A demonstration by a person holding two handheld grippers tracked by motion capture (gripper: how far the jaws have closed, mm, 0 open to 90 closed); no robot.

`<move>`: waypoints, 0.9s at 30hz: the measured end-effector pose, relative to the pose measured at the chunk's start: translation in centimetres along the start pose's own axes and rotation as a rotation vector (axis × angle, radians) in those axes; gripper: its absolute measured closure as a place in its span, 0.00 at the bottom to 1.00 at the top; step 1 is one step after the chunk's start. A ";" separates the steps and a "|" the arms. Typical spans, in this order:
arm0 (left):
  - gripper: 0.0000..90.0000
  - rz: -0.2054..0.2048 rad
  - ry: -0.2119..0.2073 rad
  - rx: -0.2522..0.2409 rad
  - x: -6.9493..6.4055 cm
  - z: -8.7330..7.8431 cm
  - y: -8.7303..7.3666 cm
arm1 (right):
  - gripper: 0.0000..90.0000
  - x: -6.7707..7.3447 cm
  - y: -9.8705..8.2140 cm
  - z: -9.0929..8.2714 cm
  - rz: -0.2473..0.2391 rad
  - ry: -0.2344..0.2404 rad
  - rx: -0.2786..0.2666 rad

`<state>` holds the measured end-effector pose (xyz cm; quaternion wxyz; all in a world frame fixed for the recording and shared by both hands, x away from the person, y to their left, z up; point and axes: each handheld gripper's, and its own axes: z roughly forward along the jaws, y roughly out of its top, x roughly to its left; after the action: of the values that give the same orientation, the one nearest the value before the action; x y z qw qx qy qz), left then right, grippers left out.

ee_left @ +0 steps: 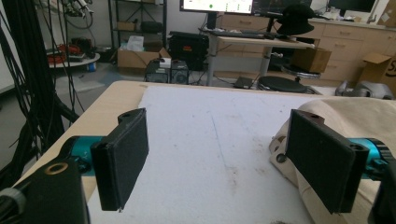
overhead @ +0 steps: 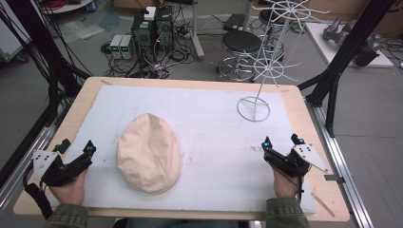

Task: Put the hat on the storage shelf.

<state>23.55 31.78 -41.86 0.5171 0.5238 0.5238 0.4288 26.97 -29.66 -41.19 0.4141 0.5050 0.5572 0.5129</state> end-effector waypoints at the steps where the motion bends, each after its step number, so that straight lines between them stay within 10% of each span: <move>1: 0.24 0.000 -0.003 -0.002 0.0 0.0 0.0 | 0.06 0.0 0.0 0.0 0.000 0.000 0.000; 27: 0.24 0.010 -0.084 -0.022 -1.5 -0.1 1.4 | 0.06 0.1 0.0 0.1 -0.006 0.015 0.006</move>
<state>23.44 30.40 -40.31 0.5421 0.5384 0.4942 0.4148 27.03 -29.55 -41.24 0.4097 0.5007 0.5635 0.5137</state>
